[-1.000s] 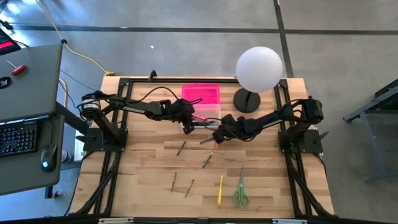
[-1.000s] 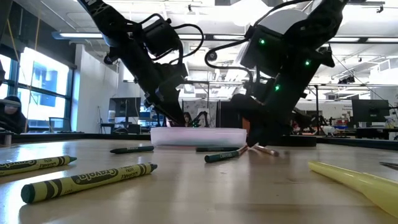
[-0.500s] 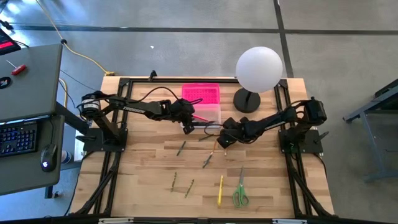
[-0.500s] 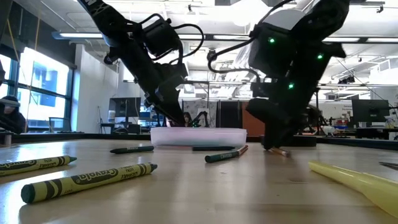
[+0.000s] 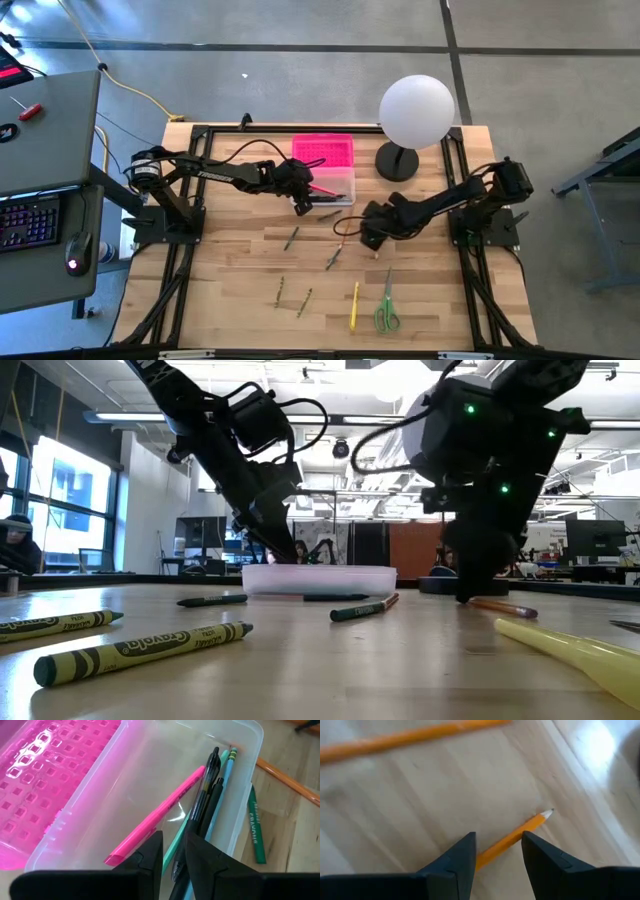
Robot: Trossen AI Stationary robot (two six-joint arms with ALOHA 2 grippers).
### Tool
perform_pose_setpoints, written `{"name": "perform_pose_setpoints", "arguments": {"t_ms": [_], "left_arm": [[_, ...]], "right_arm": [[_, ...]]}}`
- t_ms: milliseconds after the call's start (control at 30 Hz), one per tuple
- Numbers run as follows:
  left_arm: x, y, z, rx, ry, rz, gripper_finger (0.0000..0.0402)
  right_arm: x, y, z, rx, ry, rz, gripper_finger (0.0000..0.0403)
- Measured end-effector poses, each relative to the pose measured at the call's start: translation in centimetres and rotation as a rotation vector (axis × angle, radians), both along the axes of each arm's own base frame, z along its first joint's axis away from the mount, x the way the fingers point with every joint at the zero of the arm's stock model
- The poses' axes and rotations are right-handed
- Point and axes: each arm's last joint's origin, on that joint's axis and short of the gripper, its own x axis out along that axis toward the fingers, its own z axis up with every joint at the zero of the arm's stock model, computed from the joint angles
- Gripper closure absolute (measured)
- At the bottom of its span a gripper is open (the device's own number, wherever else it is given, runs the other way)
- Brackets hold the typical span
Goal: Pick & place school supplies into a supply box
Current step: Put the bottom orange pencil into the transparent supply box
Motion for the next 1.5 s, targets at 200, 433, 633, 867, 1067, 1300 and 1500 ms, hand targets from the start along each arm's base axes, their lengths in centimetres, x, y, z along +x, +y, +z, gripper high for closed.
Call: {"name": "perform_pose_setpoints", "arguments": {"t_ms": [200,433,633,867,1067,1300,1500], "left_arm": [[0.0,0.0,0.0,0.0,0.0,0.0,0.0289],[0.0,0.0,0.0,-0.001,0.0,0.0,0.0289],[0.0,0.0,0.0,-0.001,0.0,0.0,0.0289],[0.0,0.0,0.0,-0.004,-0.001,-0.002,0.0289],[0.0,0.0,0.0,-0.003,-0.001,-0.002,0.0289],[0.0,0.0,0.0,-0.013,-0.004,-0.001,0.0289],[0.0,0.0,0.0,-0.013,-0.004,-0.001,0.0289]], "right_arm": [[1.4,0.4,0.4,0.034,-0.132,0.069,0.0275],[2.6,0.7,1.0,0.08,-0.246,0.113,0.0302],[1.9,1.1,2.5,0.162,-0.336,-0.052,0.0321],[-0.9,2.8,5.1,0.225,-0.373,-0.213,0.0329],[-2.3,4.6,4.2,0.188,-0.338,-0.324,0.0324],[-1.5,4.8,3.5,0.121,-0.419,-0.364,0.0305],[-1.2,4.9,2.0,0.097,-0.379,-0.386,0.0287]]}}
